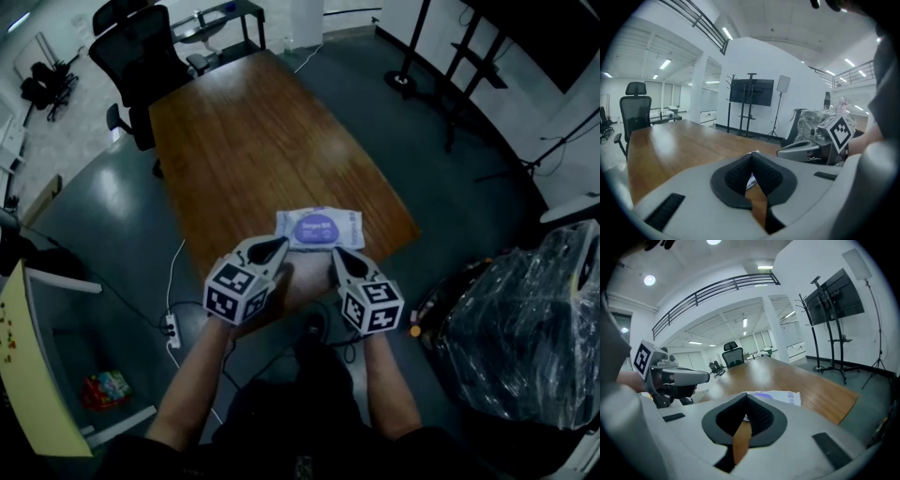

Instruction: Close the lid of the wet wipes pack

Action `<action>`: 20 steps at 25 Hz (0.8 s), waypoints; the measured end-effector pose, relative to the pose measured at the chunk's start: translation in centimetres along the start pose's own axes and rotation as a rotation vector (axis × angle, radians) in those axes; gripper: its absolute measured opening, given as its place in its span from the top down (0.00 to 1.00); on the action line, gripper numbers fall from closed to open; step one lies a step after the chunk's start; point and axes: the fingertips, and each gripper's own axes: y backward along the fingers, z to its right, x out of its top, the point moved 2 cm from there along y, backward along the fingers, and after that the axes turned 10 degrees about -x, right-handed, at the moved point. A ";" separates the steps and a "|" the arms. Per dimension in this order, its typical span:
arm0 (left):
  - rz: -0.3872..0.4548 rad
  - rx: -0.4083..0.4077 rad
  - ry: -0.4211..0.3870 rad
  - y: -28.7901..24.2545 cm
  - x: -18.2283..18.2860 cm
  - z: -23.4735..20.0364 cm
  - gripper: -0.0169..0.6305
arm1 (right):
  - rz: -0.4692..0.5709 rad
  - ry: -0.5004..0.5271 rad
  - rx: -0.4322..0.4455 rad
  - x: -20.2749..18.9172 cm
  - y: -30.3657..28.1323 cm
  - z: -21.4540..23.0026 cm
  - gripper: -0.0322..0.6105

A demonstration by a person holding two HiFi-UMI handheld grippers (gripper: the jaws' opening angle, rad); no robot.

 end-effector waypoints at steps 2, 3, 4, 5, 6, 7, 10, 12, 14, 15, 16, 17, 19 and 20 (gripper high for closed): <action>0.029 -0.014 0.000 2.7 -0.4 2.0 0.97 | 0.036 0.009 -0.007 -0.2 2.3 -2.1 0.94; 0.043 -0.018 -0.004 4.1 -0.8 2.8 0.97 | 0.054 0.019 -0.011 -0.4 3.3 -3.2 0.94; 0.056 -0.021 -0.009 5.5 -1.4 3.7 0.97 | 0.070 0.031 -0.015 -0.8 4.4 -4.5 0.94; 0.067 -0.026 -0.012 7.0 -2.2 4.7 0.97 | 0.084 0.044 -0.019 -1.3 5.6 -5.9 0.94; 0.077 -0.031 -0.014 8.5 -3.0 5.8 0.97 | 0.096 0.057 -0.024 -1.9 6.9 -7.4 0.94; 0.088 -0.037 -0.015 10.1 -3.8 7.1 0.97 | 0.109 0.068 -0.029 -2.5 8.4 -8.8 0.94; 0.124 -0.045 -0.031 14.6 -5.2 11.0 0.97 | 0.155 0.087 -0.038 -4.0 13.0 -12.7 0.94; 0.147 -0.047 -0.044 17.5 -5.8 13.7 0.97 | 0.181 0.099 -0.045 -4.9 16.3 -15.1 0.94; 0.170 -0.047 -0.054 20.4 -6.1 16.1 0.97 | 0.205 0.109 -0.048 -5.4 19.4 -17.5 0.94; 0.182 -0.049 -0.059 21.8 -6.2 17.2 0.97 | 0.219 0.113 -0.049 -5.4 20.8 -18.6 0.94; 0.193 -0.052 -0.063 22.9 -6.2 18.2 0.97 | 0.235 0.118 -0.049 -5.3 22.0 -19.7 0.94; 0.204 -0.055 -0.069 24.0 -6.1 19.0 0.97 | 0.253 0.123 -0.050 -5.0 23.1 -20.6 0.94; 0.231 -0.060 -0.079 25.6 -5.7 20.4 0.97 | 0.293 0.130 -0.047 -4.3 25.1 -22.1 0.94; 0.247 -0.063 -0.083 26.3 -5.4 21.1 0.97 | 0.312 0.133 -0.044 -3.8 26.1 -22.7 0.94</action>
